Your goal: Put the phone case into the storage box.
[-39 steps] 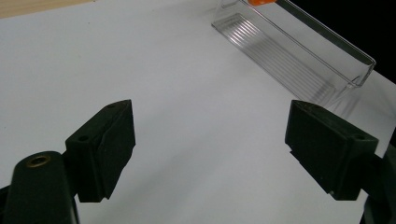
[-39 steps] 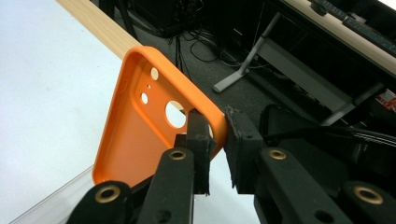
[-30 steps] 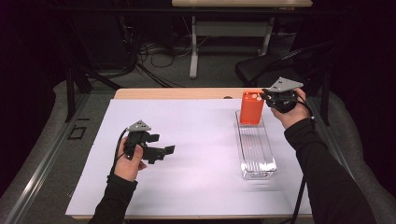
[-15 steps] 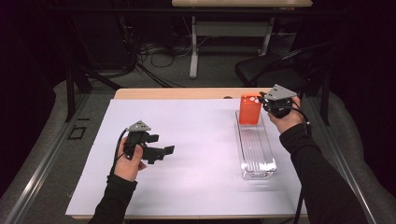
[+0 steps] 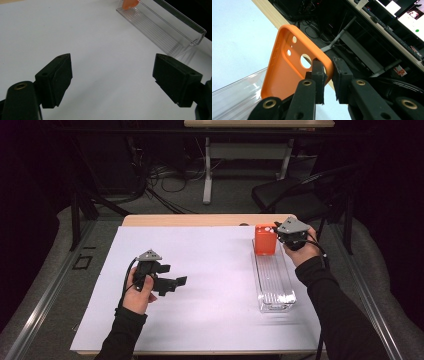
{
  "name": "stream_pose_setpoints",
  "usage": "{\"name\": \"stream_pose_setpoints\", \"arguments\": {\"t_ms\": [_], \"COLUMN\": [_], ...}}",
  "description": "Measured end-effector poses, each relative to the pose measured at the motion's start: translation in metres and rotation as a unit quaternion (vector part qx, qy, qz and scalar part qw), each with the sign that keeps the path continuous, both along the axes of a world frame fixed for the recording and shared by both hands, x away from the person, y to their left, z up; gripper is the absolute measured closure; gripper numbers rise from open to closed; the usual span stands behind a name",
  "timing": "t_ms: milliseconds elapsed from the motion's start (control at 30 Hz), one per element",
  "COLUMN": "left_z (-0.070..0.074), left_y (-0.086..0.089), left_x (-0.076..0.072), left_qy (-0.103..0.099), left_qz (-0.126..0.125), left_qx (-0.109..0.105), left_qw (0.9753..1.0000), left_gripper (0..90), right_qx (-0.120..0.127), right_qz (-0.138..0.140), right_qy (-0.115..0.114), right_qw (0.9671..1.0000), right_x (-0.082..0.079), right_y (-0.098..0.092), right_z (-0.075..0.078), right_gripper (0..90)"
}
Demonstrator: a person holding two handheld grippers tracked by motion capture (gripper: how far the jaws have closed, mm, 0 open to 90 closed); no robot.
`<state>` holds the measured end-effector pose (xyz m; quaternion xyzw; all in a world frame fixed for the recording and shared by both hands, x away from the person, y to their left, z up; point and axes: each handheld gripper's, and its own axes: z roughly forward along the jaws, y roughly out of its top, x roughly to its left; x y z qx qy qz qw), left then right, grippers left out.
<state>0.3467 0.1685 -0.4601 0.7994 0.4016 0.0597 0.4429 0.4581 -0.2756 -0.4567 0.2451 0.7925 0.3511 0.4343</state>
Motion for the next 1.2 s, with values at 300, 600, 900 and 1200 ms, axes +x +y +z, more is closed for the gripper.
{"name": "stream_pose_setpoints", "arguments": {"t_ms": [300, 600, 900, 1200], "left_z": [-0.001, -0.0018, -0.0027, -0.0029], "left_y": [-0.0005, -0.0003, -0.0012, -0.0012], "left_x": [0.0005, 0.0009, 0.0007, 0.0009], "left_qy": [0.002, 0.003, 0.004, 0.004], "left_qz": [-0.001, -0.001, 0.0, 0.0], "left_qx": [0.002, 0.002, 0.006, 0.006], "left_qw": [1.0, 1.0, 1.0, 1.0], "left_gripper": [16.6, 16.6, 16.6, 16.6], "right_qx": [0.001, 0.005, 0.003, 0.004], "right_qz": [-0.003, -0.003, 0.0, -0.001], "right_qy": [-0.007, -0.013, -0.019, -0.024], "right_qw": [1.0, 0.9999, 0.9998, 0.9997], "right_x": [0.0006, 0.0017, 0.0012, 0.0015], "right_y": [0.0001, 0.0004, 0.0006, -0.0011], "right_z": [-0.0047, -0.0074, -0.0093, -0.0099], "right_gripper": [80.8, 80.7, 80.7, 80.6]}}
